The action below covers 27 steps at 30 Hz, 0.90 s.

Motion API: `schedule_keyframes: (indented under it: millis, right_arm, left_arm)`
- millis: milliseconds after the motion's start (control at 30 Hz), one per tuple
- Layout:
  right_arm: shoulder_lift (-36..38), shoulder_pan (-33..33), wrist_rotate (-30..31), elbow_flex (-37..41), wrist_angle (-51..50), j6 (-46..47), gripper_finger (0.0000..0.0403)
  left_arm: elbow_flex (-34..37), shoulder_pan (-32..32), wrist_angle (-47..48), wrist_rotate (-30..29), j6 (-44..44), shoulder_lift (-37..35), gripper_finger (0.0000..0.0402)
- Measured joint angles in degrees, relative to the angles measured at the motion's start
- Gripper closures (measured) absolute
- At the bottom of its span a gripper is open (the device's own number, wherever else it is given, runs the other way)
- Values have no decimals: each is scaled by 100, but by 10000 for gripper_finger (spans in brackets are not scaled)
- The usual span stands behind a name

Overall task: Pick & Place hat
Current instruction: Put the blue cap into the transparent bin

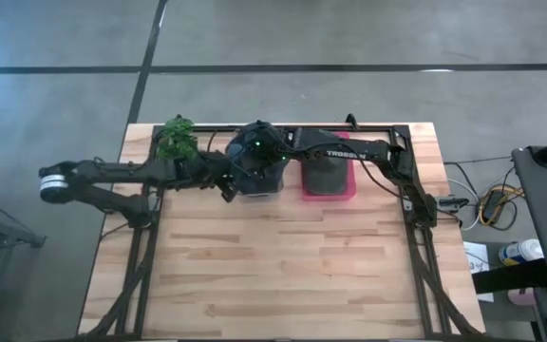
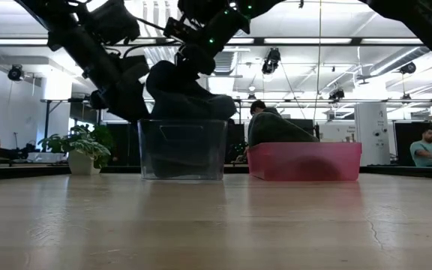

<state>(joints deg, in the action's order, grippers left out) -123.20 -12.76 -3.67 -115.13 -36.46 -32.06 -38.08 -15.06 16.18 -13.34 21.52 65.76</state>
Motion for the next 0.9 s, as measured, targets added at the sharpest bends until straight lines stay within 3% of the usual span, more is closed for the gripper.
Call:
schedule_keyframes:
  millis: [333,900]
  right_arm:
    - [138,1,-603,7,232,486,273]
    - [496,-232,-412,125,-240,1061,260]
  left_arm:
    - [85,461,24,-73,570,-18,248]
    - [85,662,147,-685,612,0,248]
